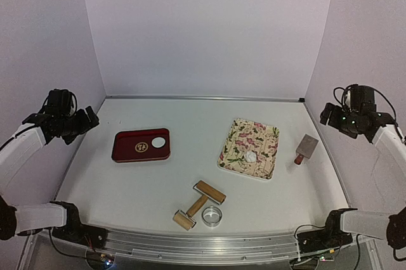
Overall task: Roll out the dumpling wrappers from the dough
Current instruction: Pick up the rolling pin from the center of the board.
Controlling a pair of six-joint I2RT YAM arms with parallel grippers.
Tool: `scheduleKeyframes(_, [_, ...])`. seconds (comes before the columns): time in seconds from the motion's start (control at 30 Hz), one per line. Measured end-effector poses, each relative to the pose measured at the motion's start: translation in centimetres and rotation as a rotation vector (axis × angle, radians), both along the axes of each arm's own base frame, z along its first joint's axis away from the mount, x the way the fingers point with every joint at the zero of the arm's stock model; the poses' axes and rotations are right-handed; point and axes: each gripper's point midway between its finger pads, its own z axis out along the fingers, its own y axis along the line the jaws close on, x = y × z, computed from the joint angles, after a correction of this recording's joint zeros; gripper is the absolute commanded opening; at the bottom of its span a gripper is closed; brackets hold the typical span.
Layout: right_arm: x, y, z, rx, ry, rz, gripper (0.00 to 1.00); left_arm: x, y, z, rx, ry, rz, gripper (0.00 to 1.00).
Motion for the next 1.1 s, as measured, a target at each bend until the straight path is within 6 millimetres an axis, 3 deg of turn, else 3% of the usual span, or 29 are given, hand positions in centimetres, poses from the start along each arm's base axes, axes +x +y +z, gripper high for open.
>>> scheduleKeyframes(0.13, [-0.7, 0.2, 0.6, 0.014, -0.014, -0.001, 0.98, 0.3, -0.8, -1.5, 0.008, 0.063, -0.06, 0.95])
scheduleKeyframes(0.23, [-0.6, 1.5, 0.7, 0.073, -0.023, 0.049, 0.98, 0.4, -2.3, -2.6, 0.006, 0.113, -0.142, 0.94])
scheduleKeyframes(0.37, [-0.6, 3.6, 0.6, 0.162, -0.017, 0.117, 0.98, -0.6, -6.5, -3.2, 0.012, 0.142, -0.3, 0.91])
scheduleKeyframes(0.47, [-0.8, 5.8, 0.6, 0.194, -0.003, 0.173, 0.92, -1.8, -10.0, -3.1, -0.006, 0.144, -0.426, 0.91])
scheduleKeyframes(0.63, [-1.7, 12.7, 0.1, 0.235, 0.061, 0.337, 0.82, -4.7, -14.1, -2.9, -0.068, 0.15, -0.563, 0.88])
scheduleKeyframes(0.73, [-2.7, 18.3, -1.3, 0.245, 0.136, 0.444, 0.78, -6.9, -16.8, -3.6, -0.123, 0.188, -0.65, 0.87])
scheduleKeyframes(0.93, [-6.8, 30.2, -6.7, 0.217, 0.358, 0.625, 0.68, -11.7, -22.3, -6.1, -0.185, 0.301, -0.817, 0.86])
scheduleKeyframes(1.03, [-9.0, 34.3, -10.1, 0.182, 0.458, 0.67, 0.65, -12.7, -23.8, -6.9, -0.222, 0.326, -0.844, 0.87])
scheduleKeyframes(1.1, [-10.1, 36.0, -12.0, 0.155, 0.506, 0.687, 0.64, -12.8, -24.2, -7.5, -0.247, 0.337, -0.843, 0.87])
